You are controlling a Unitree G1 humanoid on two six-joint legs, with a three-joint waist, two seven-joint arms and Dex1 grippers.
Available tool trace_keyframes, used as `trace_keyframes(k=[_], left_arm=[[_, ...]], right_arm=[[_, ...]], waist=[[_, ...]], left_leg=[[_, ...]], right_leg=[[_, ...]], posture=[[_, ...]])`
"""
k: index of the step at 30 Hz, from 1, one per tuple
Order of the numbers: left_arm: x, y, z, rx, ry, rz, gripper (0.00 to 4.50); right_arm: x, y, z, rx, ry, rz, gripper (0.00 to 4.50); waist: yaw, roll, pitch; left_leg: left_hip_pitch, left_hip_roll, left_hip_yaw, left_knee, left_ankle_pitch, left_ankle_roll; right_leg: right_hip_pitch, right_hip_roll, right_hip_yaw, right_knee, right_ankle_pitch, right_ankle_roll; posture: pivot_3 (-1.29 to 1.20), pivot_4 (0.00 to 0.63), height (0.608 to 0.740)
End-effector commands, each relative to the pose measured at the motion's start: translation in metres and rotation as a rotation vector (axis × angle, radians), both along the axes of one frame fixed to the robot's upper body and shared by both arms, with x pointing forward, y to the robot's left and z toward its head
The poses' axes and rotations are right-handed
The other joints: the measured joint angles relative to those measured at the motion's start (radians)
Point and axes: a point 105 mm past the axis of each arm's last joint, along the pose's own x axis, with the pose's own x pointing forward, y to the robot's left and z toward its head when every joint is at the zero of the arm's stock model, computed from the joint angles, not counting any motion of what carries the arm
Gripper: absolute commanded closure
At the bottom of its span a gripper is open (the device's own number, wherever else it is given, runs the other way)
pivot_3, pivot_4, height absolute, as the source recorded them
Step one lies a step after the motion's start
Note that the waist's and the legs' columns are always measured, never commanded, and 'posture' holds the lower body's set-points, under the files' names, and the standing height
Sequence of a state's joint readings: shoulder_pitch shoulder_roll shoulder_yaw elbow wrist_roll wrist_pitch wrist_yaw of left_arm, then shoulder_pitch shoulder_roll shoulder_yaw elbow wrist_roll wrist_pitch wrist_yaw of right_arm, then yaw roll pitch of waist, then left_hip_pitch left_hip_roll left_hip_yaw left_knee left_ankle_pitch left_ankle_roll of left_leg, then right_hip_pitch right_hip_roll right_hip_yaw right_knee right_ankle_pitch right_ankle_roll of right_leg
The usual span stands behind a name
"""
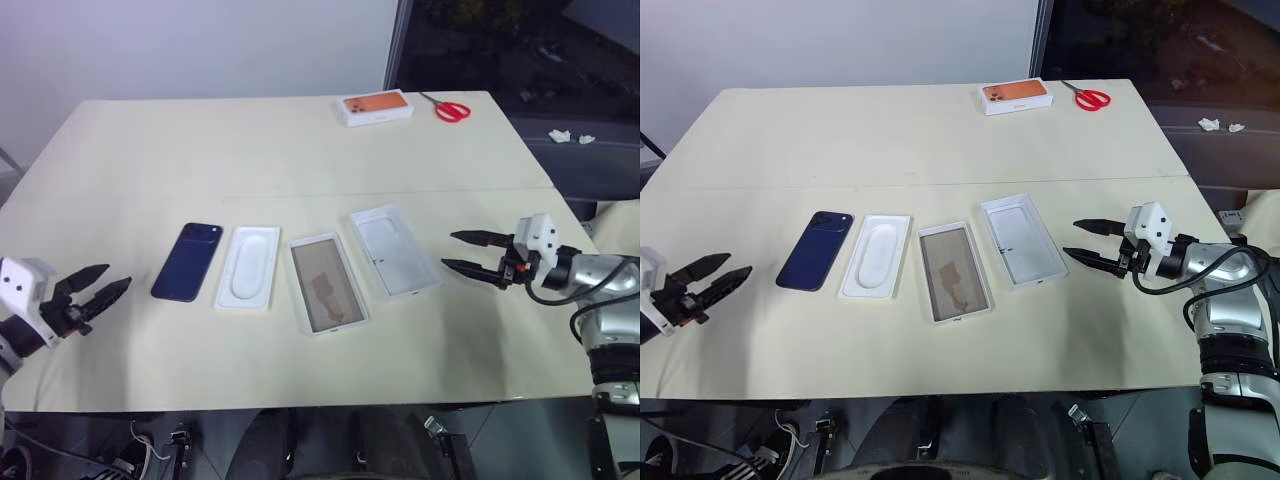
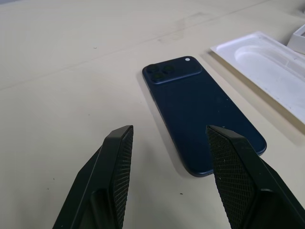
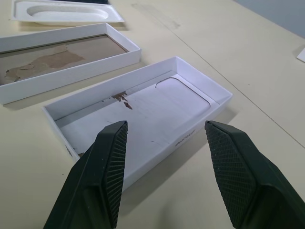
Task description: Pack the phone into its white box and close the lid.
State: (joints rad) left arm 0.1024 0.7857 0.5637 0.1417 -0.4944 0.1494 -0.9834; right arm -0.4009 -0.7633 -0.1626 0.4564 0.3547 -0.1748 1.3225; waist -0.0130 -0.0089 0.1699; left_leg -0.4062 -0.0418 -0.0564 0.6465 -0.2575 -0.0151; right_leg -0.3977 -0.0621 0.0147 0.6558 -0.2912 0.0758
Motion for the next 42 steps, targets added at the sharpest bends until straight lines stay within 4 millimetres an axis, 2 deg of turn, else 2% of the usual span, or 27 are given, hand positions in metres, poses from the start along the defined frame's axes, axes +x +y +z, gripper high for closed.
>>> trace_keyframes(k=[1, 9, 12, 15, 17, 21, 24, 27, 31, 34, 42], left_arm=[[0.002, -0.001, 0.015, -0.001, -0.051, -0.012, 1.96], [0.005, -0.010, 0.019, -0.051, -0.030, -0.037, 1.96], [0.009, -0.019, 0.022, -0.116, 0.050, -0.062, 1.96], [0.019, -0.035, 0.031, -0.157, 0.079, -0.063, 1.96], [0.028, -0.050, 0.027, -0.182, 0.126, -0.057, 1.96], [0.035, -0.076, 0.019, -0.271, 0.190, -0.068, 1.96], [0.037, -0.088, 0.018, -0.325, 0.213, -0.069, 1.96], [0.042, -0.106, 0.002, -0.333, 0.280, -0.031, 1.96], [0.045, -0.108, -0.010, -0.328, 0.321, 0.019, 1.96], [0.048, -0.111, -0.011, -0.406, 0.328, 0.021, 1.96], [0.053, -0.120, -0.016, -0.485, 0.349, 0.024, 1.96]], right_arm=[[0.001, 0.003, 0.007, -0.001, -0.028, 0.011, 1.77], [0.001, 0.006, 0.008, -0.002, -0.028, 0.021, 1.77], [0.002, 0.019, 0.018, -0.021, -0.058, 0.061, 1.77], [0.008, 0.039, 0.033, -0.028, -0.071, 0.098, 1.77], [0.009, 0.066, 0.038, -0.077, -0.106, 0.156, 1.77], [0.007, 0.100, 0.045, -0.084, -0.144, 0.217, 1.77], [0.006, 0.114, 0.046, -0.096, -0.162, 0.236, 1.77], [0.003, 0.139, 0.036, -0.152, -0.173, 0.291, 1.77], [0.008, 0.142, 0.022, -0.179, -0.128, 0.268, 1.77], [0.004, 0.143, 0.014, -0.206, -0.091, 0.284, 1.77], [0.006, 0.147, 0.015, -0.165, -0.067, 0.268, 1.77]], waist=[[0.000, 0.000, 0.000], [0.000, 0.000, 0.000], [0.000, 0.000, 0.000], [-0.001, 0.000, 0.000], [-0.001, 0.000, 0.000], [0.000, 0.000, 0.000], [0.001, -0.001, 0.000], [0.002, -0.001, 0.000], [0.001, -0.001, 0.000], [0.002, -0.001, 0.000], [0.002, -0.001, 0.000]], left_leg=[[0.000, 0.000, 0.000, 0.000, 0.000, 0.000], [0.000, 0.000, 0.000, 0.000, 0.000, 0.000], [0.000, 0.000, 0.000, 0.000, 0.000, 0.000], [0.000, 0.000, 0.000, 0.000, 0.000, 0.000], [0.000, 0.000, 0.000, 0.001, 0.000, 0.000], [-0.001, 0.000, 0.000, 0.000, 0.000, 0.000], [-0.002, 0.000, 0.000, 0.001, 0.000, 0.000], [-0.002, -0.001, 0.000, 0.003, 0.000, -0.001], [-0.002, -0.001, 0.000, 0.003, 0.001, -0.001], [-0.002, -0.001, 0.000, 0.002, 0.001, -0.002], [-0.002, -0.001, 0.000, 0.002, 0.001, -0.002]], right_leg=[[0.000, 0.000, 0.000, 0.000, 0.000, 0.000], [0.000, 0.000, 0.000, 0.000, 0.000, 0.000], [0.000, 0.000, 0.000, 0.000, 0.000, 0.000], [0.000, 0.000, 0.000, 0.001, 0.000, 0.000], [0.000, 0.000, 0.000, 0.001, 0.000, 0.000], [-0.001, 0.001, 0.000, 0.001, 0.000, 0.000], [-0.003, 0.001, 0.000, 0.001, 0.000, 0.000], [-0.003, 0.000, 0.000, 0.003, 0.000, 0.000], [-0.004, 0.001, 0.000, 0.005, 0.000, 0.000], [-0.005, 0.001, 0.001, 0.006, 0.000, 0.000], [-0.005, 0.001, 0.001, 0.006, 0.000, 0.000]], posture=[[0.00, 0.150, 0.740], [0.00, 0.150, 0.740], [0.00, 0.150, 0.740], [0.00, 0.150, 0.740], [0.00, 0.150, 0.740], [0.00, 0.150, 0.740], [0.00, 0.150, 0.740], [0.00, 0.150, 0.740], [0.00, 0.150, 0.740], [0.00, 0.150, 0.740], [0.00, 0.150, 0.740]])
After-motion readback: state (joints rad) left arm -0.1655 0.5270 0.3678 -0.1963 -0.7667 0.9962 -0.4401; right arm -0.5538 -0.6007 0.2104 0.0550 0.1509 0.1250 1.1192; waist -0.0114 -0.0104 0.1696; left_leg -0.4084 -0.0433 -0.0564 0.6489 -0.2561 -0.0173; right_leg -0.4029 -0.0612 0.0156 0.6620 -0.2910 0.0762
